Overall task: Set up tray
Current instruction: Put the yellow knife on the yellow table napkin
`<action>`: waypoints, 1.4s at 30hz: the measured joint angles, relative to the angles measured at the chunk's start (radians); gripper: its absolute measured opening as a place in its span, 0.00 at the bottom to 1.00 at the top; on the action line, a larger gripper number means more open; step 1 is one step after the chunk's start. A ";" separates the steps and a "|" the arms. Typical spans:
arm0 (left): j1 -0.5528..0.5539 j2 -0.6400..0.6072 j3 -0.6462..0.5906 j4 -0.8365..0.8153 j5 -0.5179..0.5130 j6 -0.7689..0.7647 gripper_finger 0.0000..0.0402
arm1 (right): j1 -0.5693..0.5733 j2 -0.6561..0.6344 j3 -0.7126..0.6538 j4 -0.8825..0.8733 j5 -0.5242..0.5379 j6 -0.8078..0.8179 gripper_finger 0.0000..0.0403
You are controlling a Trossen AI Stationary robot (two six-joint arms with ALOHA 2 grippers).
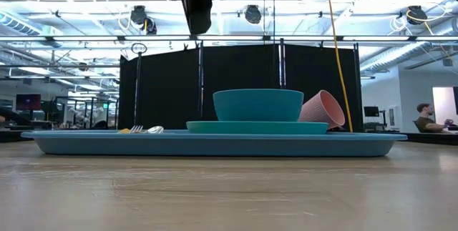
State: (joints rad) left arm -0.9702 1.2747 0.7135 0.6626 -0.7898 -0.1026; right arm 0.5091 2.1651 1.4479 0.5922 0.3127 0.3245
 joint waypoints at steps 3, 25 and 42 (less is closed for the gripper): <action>0.014 0.000 0.000 0.000 0.031 -0.007 0.47 | -0.001 0.000 0.000 0.005 0.000 0.001 0.11; 0.052 -0.009 0.000 -0.043 -0.036 -0.011 0.01 | -0.006 0.000 0.000 -0.047 0.009 0.025 0.14; 0.173 -0.295 0.001 -0.489 -0.094 -0.193 0.01 | 0.065 0.000 -0.001 -0.239 -0.004 -0.045 0.37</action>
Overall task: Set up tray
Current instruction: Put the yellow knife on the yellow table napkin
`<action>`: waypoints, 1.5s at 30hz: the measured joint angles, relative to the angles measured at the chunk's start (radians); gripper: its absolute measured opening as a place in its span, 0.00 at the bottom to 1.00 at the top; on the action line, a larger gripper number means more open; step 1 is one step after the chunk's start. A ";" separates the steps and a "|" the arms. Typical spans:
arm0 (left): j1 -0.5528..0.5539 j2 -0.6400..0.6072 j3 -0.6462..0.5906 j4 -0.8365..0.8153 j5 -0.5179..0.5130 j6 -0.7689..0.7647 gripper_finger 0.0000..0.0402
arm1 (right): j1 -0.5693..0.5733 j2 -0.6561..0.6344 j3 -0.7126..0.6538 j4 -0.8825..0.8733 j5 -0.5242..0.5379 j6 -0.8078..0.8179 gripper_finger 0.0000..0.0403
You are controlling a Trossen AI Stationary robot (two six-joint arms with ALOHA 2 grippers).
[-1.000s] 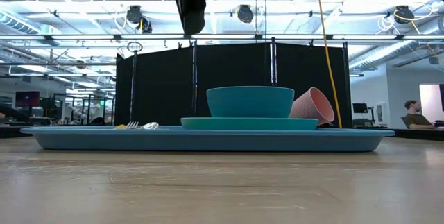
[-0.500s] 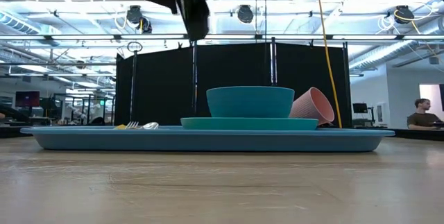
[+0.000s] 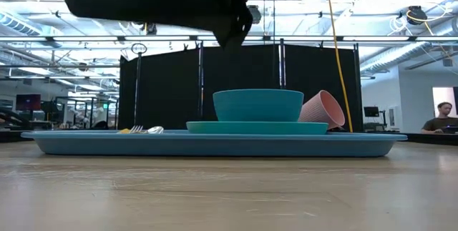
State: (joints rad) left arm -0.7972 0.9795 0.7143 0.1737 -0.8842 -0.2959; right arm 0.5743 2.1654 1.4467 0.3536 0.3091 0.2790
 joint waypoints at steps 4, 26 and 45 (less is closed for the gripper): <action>0.148 -0.060 0.000 -0.161 0.132 -0.125 0.01 | -0.004 0.000 0.000 -0.010 0.000 -0.035 0.36; 0.684 0.063 0.000 -0.268 0.637 -0.269 0.01 | 0.003 0.000 0.000 -0.015 -0.032 -0.235 0.35; 0.814 0.144 -0.118 -0.162 0.759 -0.403 0.00 | -0.056 -0.064 -0.287 0.331 -0.182 -0.186 0.35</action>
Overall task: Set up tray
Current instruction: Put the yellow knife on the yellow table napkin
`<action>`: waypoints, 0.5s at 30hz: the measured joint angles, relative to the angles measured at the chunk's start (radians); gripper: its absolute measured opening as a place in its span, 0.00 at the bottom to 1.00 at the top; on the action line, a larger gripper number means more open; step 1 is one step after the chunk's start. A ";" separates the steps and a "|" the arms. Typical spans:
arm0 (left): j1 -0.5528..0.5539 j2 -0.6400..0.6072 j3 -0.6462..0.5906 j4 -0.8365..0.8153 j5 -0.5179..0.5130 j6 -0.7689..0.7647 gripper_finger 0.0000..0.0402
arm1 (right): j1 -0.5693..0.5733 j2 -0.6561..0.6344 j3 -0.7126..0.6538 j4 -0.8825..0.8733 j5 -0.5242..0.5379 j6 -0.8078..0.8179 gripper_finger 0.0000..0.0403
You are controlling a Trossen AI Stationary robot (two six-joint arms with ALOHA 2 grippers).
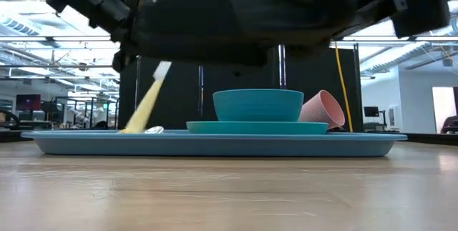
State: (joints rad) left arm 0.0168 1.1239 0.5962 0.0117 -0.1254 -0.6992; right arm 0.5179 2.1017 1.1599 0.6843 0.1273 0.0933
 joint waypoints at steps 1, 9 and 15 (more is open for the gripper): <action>0.007 -0.008 -0.013 -0.001 0.008 -0.012 0.00 | 0.000 -0.009 -0.021 0.020 0.001 0.000 0.35; 0.105 -0.040 -0.031 0.012 0.100 -0.018 0.00 | -0.005 -0.023 -0.062 0.076 0.028 0.007 0.35; 0.139 -0.029 -0.031 -0.040 0.140 -0.017 0.00 | -0.008 -0.023 -0.063 0.075 0.026 0.018 0.35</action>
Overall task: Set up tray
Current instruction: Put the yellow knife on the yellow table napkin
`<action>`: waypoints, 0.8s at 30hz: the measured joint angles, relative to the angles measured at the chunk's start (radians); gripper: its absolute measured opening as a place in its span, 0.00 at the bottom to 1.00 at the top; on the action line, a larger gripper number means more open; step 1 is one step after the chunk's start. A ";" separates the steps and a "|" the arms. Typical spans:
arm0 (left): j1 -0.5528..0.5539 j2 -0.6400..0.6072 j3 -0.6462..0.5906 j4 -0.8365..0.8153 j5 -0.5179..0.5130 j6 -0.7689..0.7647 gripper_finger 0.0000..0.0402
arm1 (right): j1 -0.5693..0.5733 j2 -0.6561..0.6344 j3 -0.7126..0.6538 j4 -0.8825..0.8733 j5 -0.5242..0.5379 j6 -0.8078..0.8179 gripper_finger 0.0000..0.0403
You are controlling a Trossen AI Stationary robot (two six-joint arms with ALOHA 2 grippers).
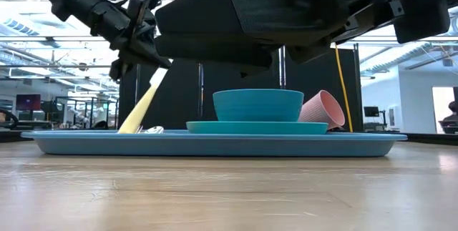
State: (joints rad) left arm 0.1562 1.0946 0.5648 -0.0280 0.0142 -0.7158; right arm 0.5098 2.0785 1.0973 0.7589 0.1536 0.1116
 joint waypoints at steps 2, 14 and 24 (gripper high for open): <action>0.001 0.000 0.000 0.005 0.004 0.014 0.00 | 0.000 0.000 0.000 -0.002 0.000 0.000 0.35; 0.002 0.048 -0.073 0.126 -0.069 -0.004 0.01 | -0.007 0.001 0.000 -0.007 0.002 0.000 0.35; 0.001 0.090 -0.203 0.376 -0.057 -0.091 0.01 | -0.007 0.002 0.000 -0.023 0.004 0.000 0.35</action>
State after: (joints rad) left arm 0.1574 1.1847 0.3613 0.3476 -0.0432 -0.8073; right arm 0.5030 2.0800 1.0977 0.7361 0.1577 0.1116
